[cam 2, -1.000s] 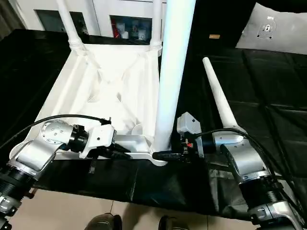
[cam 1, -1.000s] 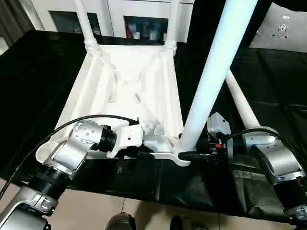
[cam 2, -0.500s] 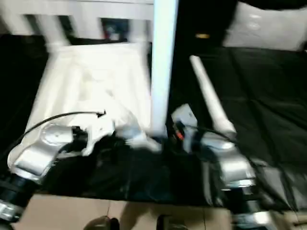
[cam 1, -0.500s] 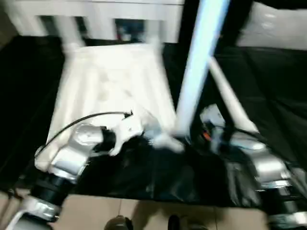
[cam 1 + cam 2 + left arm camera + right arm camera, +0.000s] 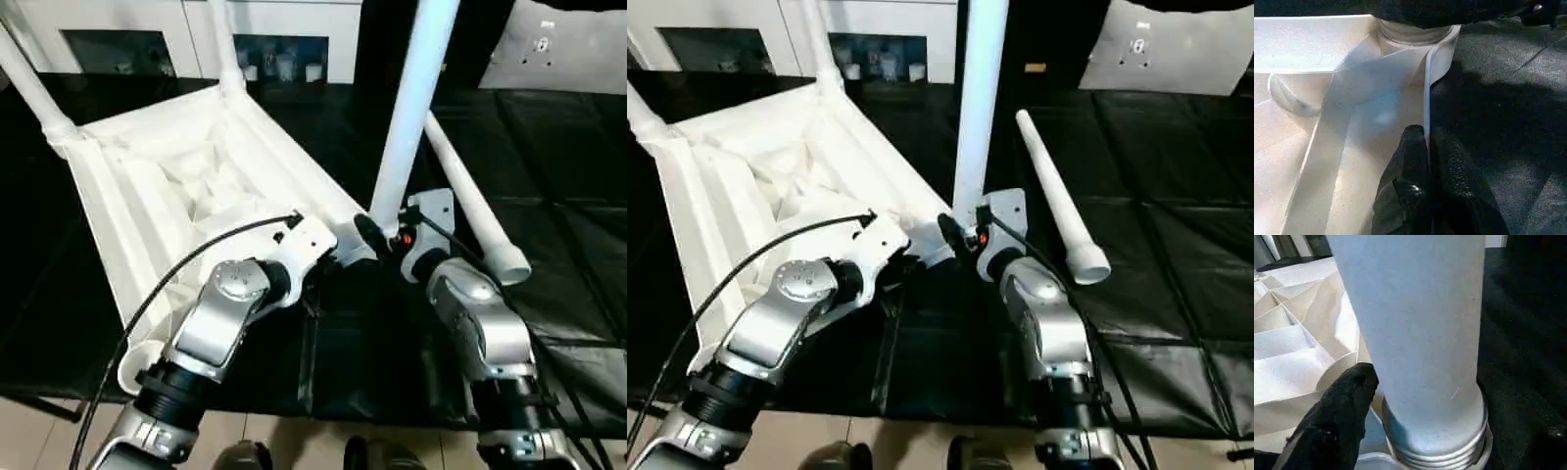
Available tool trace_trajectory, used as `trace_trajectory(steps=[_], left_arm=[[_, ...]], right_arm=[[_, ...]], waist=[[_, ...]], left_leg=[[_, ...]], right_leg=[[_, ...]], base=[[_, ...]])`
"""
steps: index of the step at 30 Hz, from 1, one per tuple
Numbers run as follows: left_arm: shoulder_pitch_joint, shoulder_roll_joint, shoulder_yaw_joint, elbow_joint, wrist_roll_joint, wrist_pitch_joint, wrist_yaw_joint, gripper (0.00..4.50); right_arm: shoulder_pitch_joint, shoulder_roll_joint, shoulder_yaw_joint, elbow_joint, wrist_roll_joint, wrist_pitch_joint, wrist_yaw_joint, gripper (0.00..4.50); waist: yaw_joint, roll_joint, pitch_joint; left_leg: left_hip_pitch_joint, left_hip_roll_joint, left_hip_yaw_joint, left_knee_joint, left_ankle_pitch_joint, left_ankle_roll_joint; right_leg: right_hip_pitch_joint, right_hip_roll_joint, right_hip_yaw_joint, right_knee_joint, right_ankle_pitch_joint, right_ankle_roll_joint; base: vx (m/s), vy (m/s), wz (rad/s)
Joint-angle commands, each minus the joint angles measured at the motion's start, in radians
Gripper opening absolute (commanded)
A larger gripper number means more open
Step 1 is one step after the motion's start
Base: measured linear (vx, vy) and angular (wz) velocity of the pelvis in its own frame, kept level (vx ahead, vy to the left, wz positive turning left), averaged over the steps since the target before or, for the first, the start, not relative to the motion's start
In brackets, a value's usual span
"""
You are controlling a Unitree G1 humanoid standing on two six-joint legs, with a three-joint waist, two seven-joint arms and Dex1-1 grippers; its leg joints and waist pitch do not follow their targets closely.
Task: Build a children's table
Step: Rotate leg to tighten
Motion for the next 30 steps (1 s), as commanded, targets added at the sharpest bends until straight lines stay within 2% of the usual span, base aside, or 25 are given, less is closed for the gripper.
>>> trace_trajectory(steps=[1,4,8,9,11,13,14,17,19,20,21,22,23,25,26,30], left_arm=[[-0.039,0.003,-0.034,-0.052,-0.010,-0.035,-0.024,0.00],[-0.032,0.027,-0.032,-0.052,-0.011,-0.045,-0.046,0.00],[-0.031,0.077,-0.019,-0.027,-0.004,-0.062,-0.065,0.00],[-0.031,0.077,-0.019,-0.027,-0.004,-0.062,-0.065,0.00],[-0.043,0.084,-0.010,-0.002,-0.001,-0.072,-0.044,0.00],[-0.048,0.083,-0.009,0.006,0.004,-0.078,-0.036,0.00],[-0.052,0.077,-0.007,0.012,0.004,-0.080,-0.027,0.00],[-0.056,0.061,-0.004,0.018,-0.001,-0.081,-0.011,0.00],[-0.059,0.033,0.010,0.019,-0.011,-0.068,0.022,0.00],[-0.059,0.011,0.033,0.011,-0.044,-0.053,0.021,0.00],[-0.059,0.011,0.033,0.011,-0.044,-0.053,0.021,0.44],[-0.058,0.003,0.047,0.003,-0.059,-0.056,0.025,0.55],[-0.058,0.000,0.056,-0.005,-0.070,-0.054,0.026,0.55],[-0.052,0.010,0.063,-0.028,-0.085,-0.058,0.013,0.73],[-0.048,0.015,0.065,-0.037,-0.085,-0.060,0.012,0.85],[-0.008,0.064,0.088,-0.116,-0.101,-0.036,-0.018,1.04]], right_arm=[[0.032,0.016,0.102,-0.004,0.049,0.010,0.094,4.01],[0.042,-0.006,0.093,-0.016,0.057,-0.001,0.118,4.28],[0.092,-0.119,0.070,-0.069,0.074,-0.045,0.256,4.43],[0.092,-0.119,0.070,-0.069,0.074,-0.045,0.256,4.43],[0.117,-0.198,0.030,-0.083,0.087,-0.050,0.305,4.43],[0.122,-0.220,0.011,-0.084,0.094,-0.058,0.314,4.43],[0.126,-0.235,-0.014,-0.093,0.124,-0.044,0.331,4.43],[0.136,-0.263,-0.032,-0.119,0.152,-0.045,0.365,4.43],[0.150,-0.297,-0.039,-0.174,0.214,-0.028,0.448,4.43],[0.153,-0.307,-0.050,-0.202,0.260,-0.005,0.479,4.43],[0.153,-0.307,-0.050,-0.202,0.260,-0.005,0.479,4.50],[0.153,-0.314,-0.053,-0.225,0.292,0.011,0.502,4.50],[0.151,-0.317,-0.055,-0.246,0.322,0.024,0.522,4.50],[0.138,-0.304,-0.060,-0.299,0.391,0.056,0.538,4.50],[0.133,-0.300,-0.060,-0.312,0.402,0.070,0.528,4.50],[0.097,-0.285,-0.036,-0.340,0.418,0.099,0.509,4.50]], waist=[[0.004,0.003,-0.085],[0.005,0.003,-0.086],[0.010,0.001,-0.089],[0.010,0.001,-0.089],[0.016,0.001,-0.090],[0.017,0.000,-0.089],[0.016,-0.003,-0.088],[0.018,-0.005,-0.088],[0.020,-0.005,-0.090],[0.019,-0.008,-0.090],[0.020,-0.006,-0.090],[0.020,-0.006,-0.091],[0.021,-0.008,-0.092],[0.027,-0.005,-0.090],[0.027,-0.004,-0.090],[0.027,-0.003,-0.087]], left_leg=[[-0.001,0.071,-0.024,-0.055,-0.005,0.129],[-0.001,0.071,-0.023,-0.055,-0.019,0.120],[-0.001,0.070,-0.022,-0.052,-0.021,0.123],[-0.001,0.070,-0.022,-0.052,-0.021,0.123],[0.001,0.069,-0.021,-0.048,-0.022,0.129],[-0.001,0.068,-0.021,-0.049,-0.024,0.133],[-0.004,0.067,-0.021,-0.049,-0.031,0.134],[-0.004,0.065,-0.020,-0.047,-0.034,0.137],[-0.004,0.064,-0.020,-0.044,-0.034,0.144],[-0.007,0.063,-0.021,-0.044,-0.026,0.153],[-0.008,0.063,-0.021,-0.044,-0.021,0.158],[-0.007,0.064,-0.022,-0.043,-0.015,0.165],[-0.006,0.062,-0.021,-0.041,-0.008,0.173],[-0.005,0.067,-0.024,-0.042,-0.004,0.180],[-0.007,0.066,-0.023,-0.041,-0.002,0.181],[-0.004,0.062,-0.021,-0.044,-0.018,0.155]], right_leg=[[0.072,-0.124,0.066,-0.062,-0.084,-0.218],[0.074,-0.124,0.066,-0.065,-0.115,-0.210],[0.076,-0.122,0.067,-0.065,-0.114,-0.203],[0.076,-0.122,0.067,-0.065,-0.114,-0.203],[0.075,-0.122,0.067,-0.068,-0.124,-0.199],[0.076,-0.120,0.065,-0.068,-0.132,-0.198],[0.077,-0.120,0.063,-0.070,-0.158,-0.194],[0.076,-0.119,0.063,-0.076,-0.192,-0.179],[0.077,-0.117,0.062,-0.078,-0.197,-0.172],[0.079,-0.116,0.060,-0.076,-0.191,-0.169],[0.078,-0.117,0.059,-0.075,-0.189,-0.169],[0.074,-0.116,0.058,-0.078,-0.195,-0.165],[0.076,-0.115,0.058,-0.078,-0.189,-0.166],[0.072,-0.116,0.056,-0.078,-0.196,-0.172],[0.071,-0.116,0.056,-0.078,-0.201,-0.169],[0.065,-0.112,0.055,-0.084,-0.275,-0.142]], base=[[0.000,0.000,0.00],[0.000,0.000,0.00],[0.000,0.000,0.00],[0.000,0.000,0.00],[0.000,0.000,0.00],[0.000,0.000,0.00],[0.000,0.000,0.00],[0.000,0.000,0.00],[0.000,0.000,0.00],[0.000,0.000,0.00],[0.000,0.000,0.00],[0.000,0.000,0.00],[0.000,0.000,0.00],[0.000,0.000,0.00],[0.000,0.000,0.00],[0.000,0.000,0.00]])
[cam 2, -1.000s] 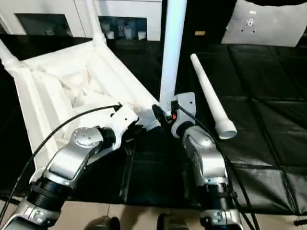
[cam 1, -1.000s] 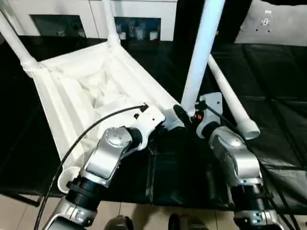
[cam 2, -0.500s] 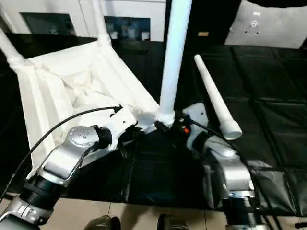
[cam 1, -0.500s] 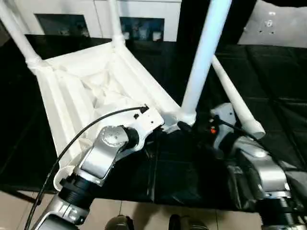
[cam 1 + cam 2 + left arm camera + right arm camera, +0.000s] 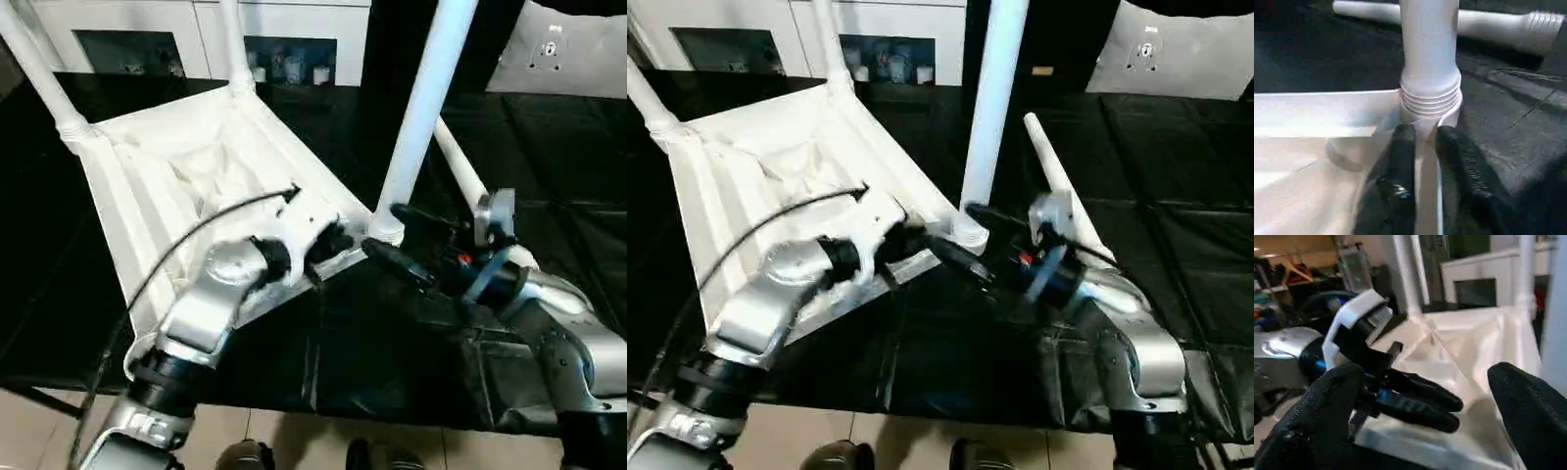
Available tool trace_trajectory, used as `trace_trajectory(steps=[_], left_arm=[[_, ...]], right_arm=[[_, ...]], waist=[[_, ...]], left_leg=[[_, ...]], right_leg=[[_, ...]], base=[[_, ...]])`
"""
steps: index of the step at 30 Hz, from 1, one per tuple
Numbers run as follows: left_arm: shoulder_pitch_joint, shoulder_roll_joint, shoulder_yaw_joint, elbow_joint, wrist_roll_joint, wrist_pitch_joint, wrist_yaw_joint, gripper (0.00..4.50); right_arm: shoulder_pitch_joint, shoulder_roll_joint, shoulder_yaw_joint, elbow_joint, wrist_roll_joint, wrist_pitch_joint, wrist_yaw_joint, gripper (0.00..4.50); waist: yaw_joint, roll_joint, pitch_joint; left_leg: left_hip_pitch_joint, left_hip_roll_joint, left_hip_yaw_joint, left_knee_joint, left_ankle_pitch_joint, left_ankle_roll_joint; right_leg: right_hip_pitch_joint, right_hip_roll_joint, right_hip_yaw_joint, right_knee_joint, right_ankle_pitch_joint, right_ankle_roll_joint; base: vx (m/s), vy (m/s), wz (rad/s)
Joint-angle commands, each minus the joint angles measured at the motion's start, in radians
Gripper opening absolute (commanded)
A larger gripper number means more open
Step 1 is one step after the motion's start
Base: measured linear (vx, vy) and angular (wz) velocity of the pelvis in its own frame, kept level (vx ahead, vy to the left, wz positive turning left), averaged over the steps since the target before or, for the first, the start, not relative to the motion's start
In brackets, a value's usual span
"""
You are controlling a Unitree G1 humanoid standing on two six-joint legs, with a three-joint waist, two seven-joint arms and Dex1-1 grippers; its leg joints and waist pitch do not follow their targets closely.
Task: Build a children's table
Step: Rotate leg to tighten, then rotate table base
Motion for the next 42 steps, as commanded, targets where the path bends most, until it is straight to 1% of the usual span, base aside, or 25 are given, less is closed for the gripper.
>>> trace_trajectory(steps=[1,5,6,7,8,9,10,11,12,13,15,16,19,22,24,26,28,29,31,32,33,35,36,39,42], left_arm=[[0.039,0.041,0.031,-0.070,-0.016,0.032,-0.029,1.04],[0.096,0.114,0.061,-0.165,-0.041,0.071,-0.073,1.04],[0.136,0.171,0.074,-0.220,-0.059,0.094,-0.108,1.04],[0.136,0.171,0.074,-0.220,-0.059,0.094,-0.108,1.04],[0.175,0.226,0.084,-0.267,-0.074,0.113,-0.142,1.04],[0.175,0.226,0.084,-0.267,-0.074,0.113,-0.142,1.04],[0.191,0.249,0.089,-0.285,-0.078,0.118,-0.156,1.04],[0.236,0.305,0.115,-0.336,-0.089,0.143,-0.179,1.04],[0.239,0.309,0.117,-0.341,-0.090,0.145,-0.180,1.04],[0.249,0.322,0.125,-0.355,-0.093,0.151,-0.184,1.04],[0.263,0.336,0.143,-0.379,-0.107,0.171,-0.188,1.04],[0.276,0.350,0.157,-0.402,-0.119,0.181,-0.198,1.04],[0.285,0.372,0.159,-0.424,-0.133,0.186,-0.205,1.04],[0.287,0.394,0.159,-0.443,-0.147,0.196,-0.205,1.04],[0.281,0.400,0.159,-0.439,-0.144,0.199,-0.201,1.04],[0.267,0.408,0.160,-0.420,-0.129,0.191,-0.193,1.04],[0.245,0.428,0.166,-0.386,-0.111,0.184,-0.179,1.04],[0.239,0.434,0.169,-0.378,-0.111,0.186,-0.174,1.04],[0.213,0.455,0.176,-0.336,-0.084,0.185,-0.144,1.04],[0.202,0.474,0.169,-0.313,-0.060,0.179,-0.131,0.77],[0.202,0.474,0.169,-0.313,-0.060,0.179,-0.131,0.77],[0.185,0.487,0.169,-0.272,-0.039,0.162,-0.115,0.65],[0.183,0.490,0.169,-0.267,-0.039,0.160,-0.115,0.56],[0.184,0.521,0.145,-0.259,-0.021,0.142,-0.137,0.27],[0.179,0.583,0.099,-0.207,0.010,0.038,-0.191,0.07]], right_arm=[[-0.028,0.011,0.015,-0.022,0.011,0.014,-0.014,4.50],[-0.063,0.035,0.043,-0.006,-0.011,0.012,-0.042,4.50],[-0.086,0.050,0.057,0.015,-0.029,0.006,-0.068,4.50],[-0.086,0.050,0.057,0.015,-0.029,0.006,-0.068,4.50],[-0.105,0.059,0.067,0.042,-0.059,-0.006,-0.100,4.50],[-0.105,0.059,0.067,0.042,-0.059,-0.006,-0.100,4.50],[-0.113,0.061,0.072,0.056,-0.077,-0.018,-0.113,4.50],[-0.142,0.063,0.077,0.115,-0.136,-0.044,-0.166,4.50],[-0.144,0.063,0.077,0.119,-0.140,-0.045,-0.170,4.50],[-0.151,0.062,0.076,0.135,-0.153,-0.051,-0.182,4.50],[-0.166,0.060,0.066,0.167,-0.166,-0.055,-0.210,4.50],[-0.192,0.054,0.041,0.214,-0.188,-0.073,-0.262,4.50],[-0.220,0.045,0.015,0.263,-0.209,-0.102,-0.308,4.50],[-0.281,0.020,-0.040,0.388,-0.245,-0.178,-0.386,4.50],[-0.309,0.000,-0.057,0.458,-0.268,-0.212,-0.422,4.50],[-0.307,-0.018,-0.038,0.468,-0.285,-0.224,-0.404,4.50],[-0.279,-0.014,-0.013,0.422,-0.277,-0.199,-0.366,4.50],[-0.270,-0.011,-0.006,0.407,-0.272,-0.191,-0.356,4.50],[-0.226,-0.005,0.040,0.346,-0.269,-0.168,-0.319,4.50],[-0.204,-0.003,0.065,0.324,-0.269,-0.160,-0.307,4.50],[-0.204,-0.003,0.065,0.324,-0.269,-0.160,-0.307,4.50],[-0.152,0.003,0.118,0.275,-0.272,-0.133,-0.291,4.50],[-0.142,0.004,0.129,0.266,-0.274,-0.129,-0.291,4.50],[-0.120,0.010,0.150,0.251,-0.285,-0.122,-0.300,4.50],[-0.098,0.011,0.175,0.243,-0.333,-0.091,-0.325,4.50]], waist=[[0.005,-0.009,-0.084],[-0.002,-0.001,-0.080],[0.000,0.000,-0.080],[0.001,0.002,-0.081],[-0.002,0.000,-0.079],[-0.004,0.001,-0.079],[-0.005,0.003,-0.076],[-0.004,-0.005,-0.076],[-0.004,0.001,-0.075],[-0.005,0.000,-0.074],[-0.003,0.002,-0.072],[-0.002,-0.002,-0.071],[-0.003,-0.002,-0.069],[-0.003,0.001,-0.071],[0.000,0.002,-0.073],[0.001,-0.002,-0.076],[-0.002,-0.004,-0.077],[-0.004,-0.003,-0.078],[-0.005,-0.003,-0.078],[-0.010,-0.003,-0.078],[-0.011,-0.002,-0.078],[-0.017,-0.001,-0.075],[-0.015,0.007,-0.074],[-0.019,0.005,-0.075],[-0.018,0.005,-0.070]], left_leg=[[0.000,0.061,-0.022,-0.054,-0.022,0.146],[0.002,0.062,-0.021,-0.057,-0.032,0.122],[0.005,0.064,-0.021,-0.058,-0.036,0.118],[0.007,0.067,-0.025,-0.059,-0.034,0.110],[0.007,0.067,-0.022,-0.061,-0.039,0.107],[0.005,0.068,-0.026,-0.062,-0.035,0.102],[0.009,0.065,-0.020,-0.062,-0.051,0.099],[0.009,0.068,-0.020,-0.064,-0.054,0.090],[0.008,0.065,-0.021,-0.066,-0.051,0.081],[0.010,0.065,-0.019,-0.065,-0.059,0.078],[0.011,0.065,-0.018,-0.066,-0.074,0.077],[0.012,0.065,-0.018,-0.067,-0.076,0.075],[0.013,0.065,-0.018,-0.068,-0.094,0.061],[0.014,0.060,-0.014,-0.065,-0.088,0.058],[0.013,0.059,-0.013,-0.063,-0.073,0.058],[0.007,0.057,-0.014,-0.061,-0.049,0.072],[0.002,0.054,-0.015,-0.060,-0.039,0.083],[0.001,0.054,-0.015,-0.058,-0.029,0.102],[0.000,0.053,-0.015,-0.058,-0.025,0.108],[-0.003,0.053,-0.017,-0.059,-0.025,0.111],[0.000,0.055,-0.017,-0.059,-0.028,0.111],[0.002,0.055,-0.017,-0.060,-0.039,0.106],[0.004,0.057,-0.018,-0.060,-0.047,0.101],[0.006,0.061,-0.020,-0.064,-0.059,0.095],[0.009,0.059,-0.019,-0.067,-0.097,0.077]], right_leg=[[0.064,-0.113,0.056,-0.084,-0.287,-0.141],[0.058,-0.110,0.058,-0.083,-0.283,-0.144],[0.058,-0.112,0.060,-0.082,-0.281,-0.145],[0.057,-0.115,0.060,-0.075,-0.270,-0.155],[0.055,-0.111,0.061,-0.077,-0.260,-0.157],[0.057,-0.113,0.061,-0.070,-0.247,-0.165],[0.053,-0.109,0.062,-0.077,-0.255,-0.161],[0.054,-0.113,0.063,-0.075,-0.254,-0.167],[0.054,-0.112,0.063,-0.071,-0.257,-0.172],[0.052,-0.112,0.064,-0.074,-0.264,-0.169],[0.053,-0.112,0.066,-0.076,-0.274,-0.167],[0.053,-0.112,0.066,-0.076,-0.278,-0.164],[0.052,-0.114,0.067,-0.075,-0.296,-0.164],[0.051,-0.111,0.068,-0.076,-0.288,-0.168],[0.052,-0.110,0.068,-0.072,-0.263,-0.174],[0.060,-0.108,0.067,-0.065,-0.213,-0.177],[0.063,-0.107,0.065,-0.063,-0.199,-0.175],[0.064,-0.107,0.065,-0.063,-0.191,-0.169],[0.065,-0.106,0.063,-0.065,-0.192,-0.164],[0.066,-0.106,0.062,-0.066,-0.201,-0.160],[0.065,-0.106,0.061,-0.067,-0.209,-0.159],[0.062,-0.105,0.061,-0.072,-0.238,-0.160],[0.061,-0.106,0.062,-0.072,-0.247,-0.155],[0.058,-0.106,0.062,-0.070,-0.238,-0.164],[0.056,-0.109,0.065,-0.075,-0.284,-0.158]], base=[[0.000,0.000,0.00],[0.000,0.000,0.00],[0.000,0.000,0.00],[0.000,0.000,0.00],[0.000,0.000,0.00],[0.000,0.000,0.00],[0.000,0.000,0.00],[0.000,0.000,0.00],[0.000,0.000,0.00],[0.000,0.000,0.00],[0.000,0.000,0.00],[0.000,0.000,0.00],[0.000,0.000,0.00],[0.000,0.000,0.00],[0.000,0.000,0.00],[0.000,0.000,0.00],[0.000,0.000,0.00],[0.000,0.000,0.00],[0.000,0.000,0.00],[0.000,0.000,0.00],[0.000,0.000,0.00],[0.000,0.000,0.00],[0.000,0.000,0.00],[0.000,0.000,0.00],[0.000,0.000,0.00]])
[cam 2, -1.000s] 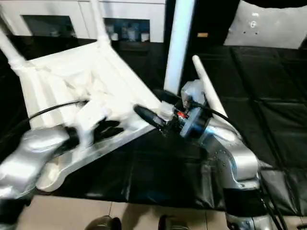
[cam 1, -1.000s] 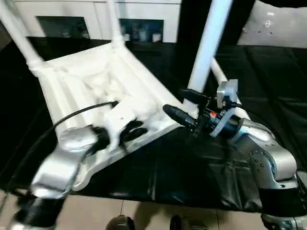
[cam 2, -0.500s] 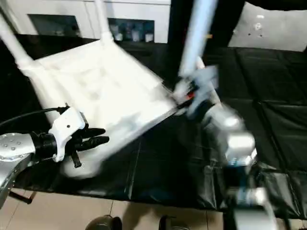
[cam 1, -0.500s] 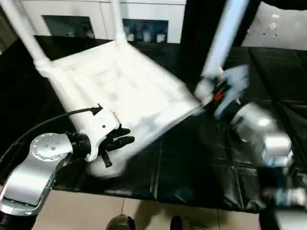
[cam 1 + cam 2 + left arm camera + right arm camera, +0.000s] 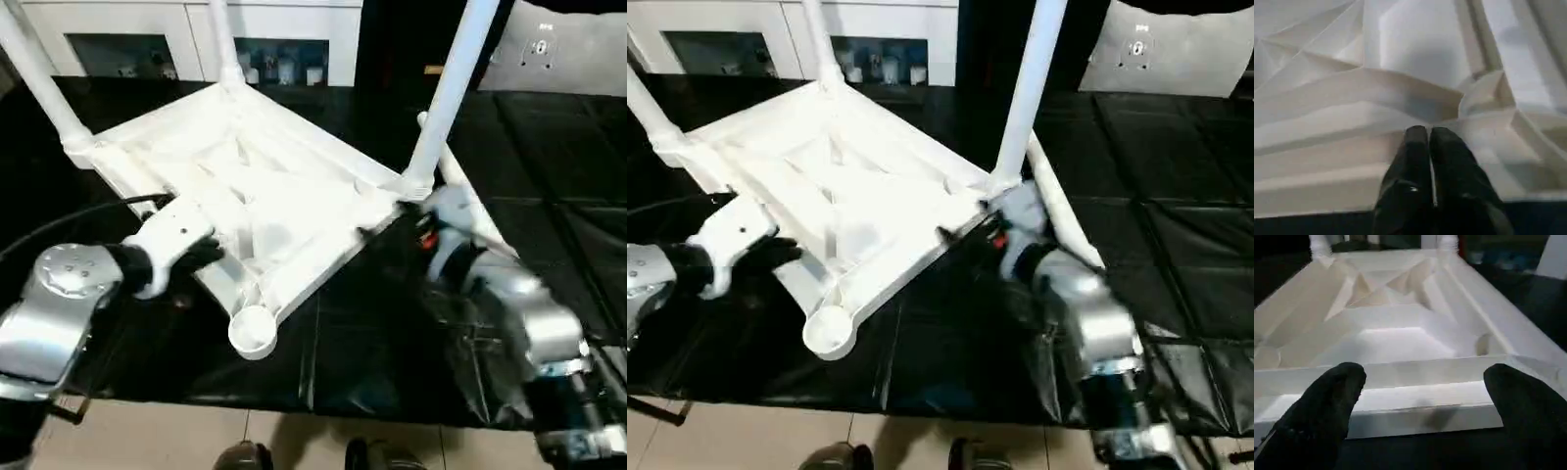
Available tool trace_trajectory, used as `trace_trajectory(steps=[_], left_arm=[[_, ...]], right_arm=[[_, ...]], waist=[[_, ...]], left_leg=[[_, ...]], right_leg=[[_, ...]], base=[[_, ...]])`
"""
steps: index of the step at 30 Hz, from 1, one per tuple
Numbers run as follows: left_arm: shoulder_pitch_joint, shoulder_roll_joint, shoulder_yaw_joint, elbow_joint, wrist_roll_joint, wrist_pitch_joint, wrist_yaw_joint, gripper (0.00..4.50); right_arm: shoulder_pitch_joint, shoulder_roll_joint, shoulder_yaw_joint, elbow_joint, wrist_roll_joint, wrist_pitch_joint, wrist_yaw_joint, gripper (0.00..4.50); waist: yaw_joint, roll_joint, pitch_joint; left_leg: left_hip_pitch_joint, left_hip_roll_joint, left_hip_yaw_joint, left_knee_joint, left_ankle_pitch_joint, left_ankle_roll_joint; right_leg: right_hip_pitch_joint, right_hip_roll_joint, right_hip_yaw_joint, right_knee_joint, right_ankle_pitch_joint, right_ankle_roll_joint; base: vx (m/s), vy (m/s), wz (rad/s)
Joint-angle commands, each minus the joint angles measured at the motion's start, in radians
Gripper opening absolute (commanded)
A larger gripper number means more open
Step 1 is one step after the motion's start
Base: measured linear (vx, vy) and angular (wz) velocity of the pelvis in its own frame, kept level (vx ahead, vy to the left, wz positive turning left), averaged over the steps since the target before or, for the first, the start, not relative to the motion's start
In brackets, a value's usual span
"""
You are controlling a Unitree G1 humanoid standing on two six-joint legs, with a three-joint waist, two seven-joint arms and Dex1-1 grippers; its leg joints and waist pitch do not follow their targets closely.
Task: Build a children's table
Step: Rotate table base
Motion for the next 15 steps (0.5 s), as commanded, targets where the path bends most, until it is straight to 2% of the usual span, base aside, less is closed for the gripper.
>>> trace_trajectory(steps=[1,2,3,5,8,9,10,12,15], left_arm=[[-0.007,0.034,-0.032,0.033,0.033,-0.070,-0.040,0.07],[-0.033,0.070,-0.071,0.106,0.083,-0.175,-0.054,0.07],[-0.033,0.070,-0.071,0.106,0.083,-0.175,-0.054,0.07],[-0.070,0.061,-0.090,0.178,0.106,-0.239,-0.045,0.07],[-0.106,0.040,-0.115,0.234,0.121,-0.280,-0.041,0.07],[-0.114,0.045,-0.126,0.246,0.135,-0.296,-0.040,0.07],[-0.118,0.060,-0.132,0.254,0.142,-0.316,-0.050,0.07],[-0.115,0.104,-0.144,0.260,0.148,-0.382,-0.099,0.07],[-0.112,0.129,-0.148,0.265,0.141,-0.422,-0.140,0.07]], right_arm=[[0.012,-0.004,0.012,-0.018,-0.036,0.026,-0.016,4.50],[0.014,-0.001,0.018,-0.006,-0.059,0.053,-0.047,4.50],[0.014,-0.001,0.018,-0.006,-0.059,0.053,-0.047,4.50],[0.016,-0.004,0.031,0.002,-0.079,0.064,-0.071,4.50],[0.014,-0.007,0.045,0.018,-0.113,0.066,-0.107,4.50],[0.015,-0.008,0.046,0.018,-0.118,0.068,-0.115,4.50],[0.018,-0.009,0.044,0.010,-0.117,0.071,-0.117,4.50],[0.030,-0.014,0.042,-0.009,-0.110,0.077,-0.107,4.50],[0.040,-0.019,0.040,-0.016,-0.116,0.073,-0.101,4.50]], waist=[[0.003,0.002,-0.068],[0.007,0.006,-0.068],[0.007,0.006,-0.068],[0.007,0.008,-0.070],[0.008,0.008,-0.075],[0.008,0.007,-0.076],[0.009,0.013,-0.076],[0.007,0.009,-0.077],[0.003,0.009,-0.074]], left_leg=[[0.007,0.058,-0.021,-0.068,-0.100,0.077],[0.010,0.058,-0.022,-0.068,-0.097,0.073],[0.010,0.058,-0.022,-0.068,-0.097,0.073],[0.011,0.060,-0.022,-0.069,-0.101,0.053],[0.010,0.061,-0.021,-0.067,-0.082,0.043],[0.007,0.061,-0.022,-0.067,-0.077,0.041],[0.006,0.061,-0.023,-0.066,-0.071,0.043],[0.002,0.060,-0.023,-0.066,-0.064,0.052],[0.004,0.061,-0.022,-0.067,-0.081,0.050]], right_leg=[[0.056,-0.112,0.065,-0.078,-0.290,-0.154],[0.052,-0.110,0.066,-0.078,-0.285,-0.151],[0.052,-0.110,0.066,-0.078,-0.285,-0.151],[0.055,-0.112,0.067,-0.072,-0.259,-0.149],[0.058,-0.116,0.070,-0.066,-0.204,-0.171],[0.063,-0.119,0.070,-0.062,-0.192,-0.177],[0.062,-0.119,0.070,-0.061,-0.182,-0.180],[0.066,-0.118,0.071,-0.059,-0.155,-0.178],[0.065,-0.118,0.070,-0.063,-0.179,-0.178]], base=[[0.000,0.000,0.00],[0.000,0.000,0.00],[0.000,0.000,0.00],[0.000,0.000,0.00],[0.000,0.000,0.00],[0.000,0.000,0.00],[0.000,0.000,0.00],[0.000,0.000,0.00],[0.000,0.000,0.00]])
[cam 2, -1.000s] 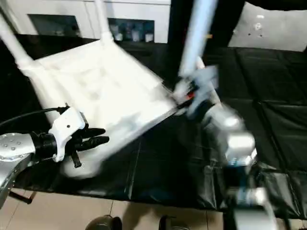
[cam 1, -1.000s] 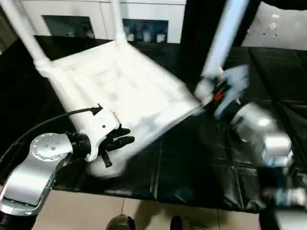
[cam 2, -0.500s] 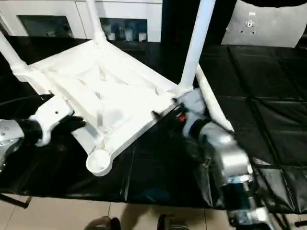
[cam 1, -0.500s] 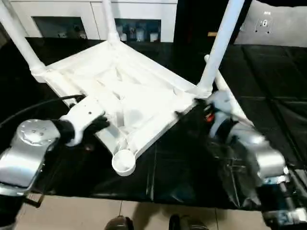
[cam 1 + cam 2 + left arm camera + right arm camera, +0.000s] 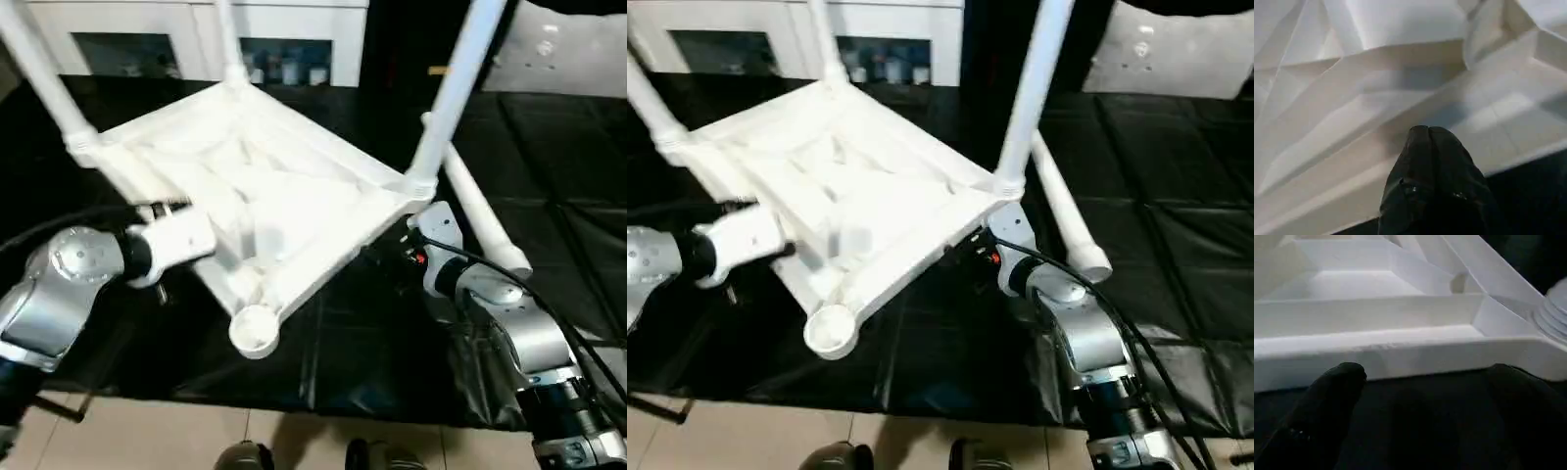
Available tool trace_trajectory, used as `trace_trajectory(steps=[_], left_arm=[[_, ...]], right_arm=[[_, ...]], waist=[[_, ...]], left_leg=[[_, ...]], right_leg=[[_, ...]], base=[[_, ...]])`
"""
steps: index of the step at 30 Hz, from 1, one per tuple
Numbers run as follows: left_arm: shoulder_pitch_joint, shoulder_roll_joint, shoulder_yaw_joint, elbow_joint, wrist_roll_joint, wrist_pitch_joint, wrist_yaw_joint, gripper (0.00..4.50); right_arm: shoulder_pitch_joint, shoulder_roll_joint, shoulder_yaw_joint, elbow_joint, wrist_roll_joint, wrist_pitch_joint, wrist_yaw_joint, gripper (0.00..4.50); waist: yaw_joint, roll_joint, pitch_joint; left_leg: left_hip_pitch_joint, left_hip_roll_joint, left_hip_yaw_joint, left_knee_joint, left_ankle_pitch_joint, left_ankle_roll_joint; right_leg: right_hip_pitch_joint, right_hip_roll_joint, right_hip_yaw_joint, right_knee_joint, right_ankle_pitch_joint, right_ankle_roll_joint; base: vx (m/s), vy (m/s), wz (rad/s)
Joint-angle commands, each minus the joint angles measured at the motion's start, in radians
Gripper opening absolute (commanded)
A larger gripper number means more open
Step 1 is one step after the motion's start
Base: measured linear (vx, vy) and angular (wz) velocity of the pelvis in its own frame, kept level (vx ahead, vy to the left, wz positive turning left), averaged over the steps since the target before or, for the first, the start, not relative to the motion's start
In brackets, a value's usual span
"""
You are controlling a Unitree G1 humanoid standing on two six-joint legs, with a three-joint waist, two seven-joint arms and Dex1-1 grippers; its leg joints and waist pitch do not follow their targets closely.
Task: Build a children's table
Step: Rotate table base
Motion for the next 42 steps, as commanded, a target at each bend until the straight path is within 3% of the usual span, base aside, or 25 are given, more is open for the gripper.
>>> trace_trajectory(steps=[1,2,4,8,12,13,19,22,23,25,30,33,40,42], left_arm=[[-0.003,0.014,-0.006,0.004,0.003,-0.024,-0.027,0.07],[-0.020,0.021,-0.014,0.030,-0.014,-0.057,-0.082,0.34],[-0.020,0.021,-0.014,0.030,-0.014,-0.057,-0.082,0.42],[-0.068,0.046,-0.055,0.100,-0.008,-0.170,-0.176,0.85],[-0.093,0.063,-0.091,0.142,0.018,-0.248,-0.219,1.07],[-0.093,0.063,-0.091,0.142,0.018,-0.248,-0.219,1.07],[-0.110,0.059,-0.123,0.176,0.064,-0.329,-0.219,1.67],[-0.141,0.049,-0.151,0.233,0.103,-0.424,-0.217,1.67],[-0.158,0.034,-0.166,0.263,0.113,-0.458,-0.218,1.67],[-0.181,0.010,-0.196,0.308,0.138,-0.516,-0.215,1.67],[-0.201,-0.030,-0.236,0.375,0.159,-0.560,-0.225,1.67],[-0.217,-0.054,-0.248,0.423,0.167,-0.587,-0.229,1.41],[-0.240,-0.098,-0.246,0.427,0.118,-0.557,-0.284,0.95],[-0.225,-0.130,-0.214,0.391,0.034,-0.466,-0.327,0.88]], right_arm=[[0.010,-0.003,0.001,-0.024,-0.004,0.008,0.007,4.50],[0.015,-0.008,0.000,-0.024,-0.006,0.010,0.013,4.50],[0.015,-0.008,0.000,-0.024,-0.006,0.010,0.013,4.50],[0.018,-0.014,0.012,-0.014,-0.018,0.017,0.016,4.50],[0.009,0.003,0.015,0.006,-0.017,0.002,0.007,4.50],[0.009,0.003,0.015,0.006,-0.017,0.002,0.007,4.50],[0.000,0.019,0.023,0.022,-0.021,-0.010,0.005,4.50],[-0.007,0.026,0.026,0.031,-0.024,-0.014,0.008,4.50],[-0.011,0.030,0.028,0.037,-0.026,-0.017,0.009,4.50],[-0.016,0.036,0.031,0.049,-0.031,-0.024,0.011,4.50],[-0.033,0.049,0.034,0.092,-0.034,-0.049,0.011,4.50],[-0.047,0.057,0.037,0.123,-0.035,-0.060,0.019,4.50],[-0.078,0.060,0.048,0.185,-0.052,-0.086,0.028,4.50],[-0.082,0.062,0.047,0.195,-0.054,-0.091,0.031,4.50]], waist=[[0.004,0.010,-0.074],[0.003,0.010,-0.073],[0.003,0.012,-0.072],[0.007,0.012,-0.075],[0.008,0.013,-0.078],[0.010,0.017,-0.080],[0.009,0.015,-0.081],[0.010,0.015,-0.080],[0.010,0.008,-0.083],[0.014,0.014,-0.084],[0.022,0.017,-0.088],[0.022,0.016,-0.088],[0.024,0.016,-0.091],[0.023,0.014,-0.090]], left_leg=[[0.006,0.061,-0.021,-0.065,-0.085,0.050],[0.007,0.062,-0.021,-0.066,-0.093,0.049],[0.009,0.064,-0.022,-0.067,-0.100,0.042],[0.012,0.063,-0.021,-0.067,-0.114,0.035],[0.010,0.064,-0.022,-0.067,-0.094,0.029],[0.010,0.064,-0.023,-0.065,-0.090,0.029],[0.009,0.065,-0.021,-0.065,-0.089,0.027],[0.009,0.065,-0.021,-0.066,-0.102,0.021],[0.010,0.064,-0.021,-0.065,-0.103,0.019],[0.011,0.063,-0.020,-0.063,-0.095,0.018],[0.009,0.065,-0.020,-0.062,-0.089,0.009],[0.007,0.063,-0.020,-0.061,-0.099,0.007],[0.006,0.066,-0.019,-0.061,-0.076,0.016],[0.004,0.065,-0.018,-0.061,-0.072,0.018]], right_leg=[[0.064,-0.118,0.070,-0.064,-0.186,-0.178],[0.062,-0.118,0.070,-0.066,-0.198,-0.179],[0.061,-0.118,0.070,-0.065,-0.213,-0.178],[0.061,-0.119,0.072,-0.067,-0.233,-0.171],[0.063,-0.121,0.072,-0.061,-0.188,-0.184],[0.064,-0.121,0.072,-0.060,-0.182,-0.186],[0.065,-0.122,0.073,-0.058,-0.162,-0.192],[0.066,-0.123,0.073,-0.061,-0.188,-0.187],[0.067,-0.122,0.073,-0.060,-0.198,-0.182],[0.065,-0.123,0.074,-0.061,-0.199,-0.177],[0.066,-0.125,0.075,-0.056,-0.163,-0.190],[0.069,-0.126,0.074,-0.059,-0.187,-0.184],[0.068,-0.126,0.074,-0.056,-0.187,-0.180],[0.069,-0.128,0.073,-0.056,-0.195,-0.183]], base=[[0.000,0.000,0.00],[0.000,0.000,0.00],[0.000,0.000,0.00],[0.000,0.000,0.00],[0.000,0.000,0.00],[0.000,0.000,0.00],[0.000,0.000,0.00],[0.000,0.000,0.00],[0.000,0.000,0.00],[0.000,0.000,0.00],[0.000,0.000,0.00],[0.000,0.000,0.00],[0.000,0.000,0.00],[0.000,0.000,0.00]])
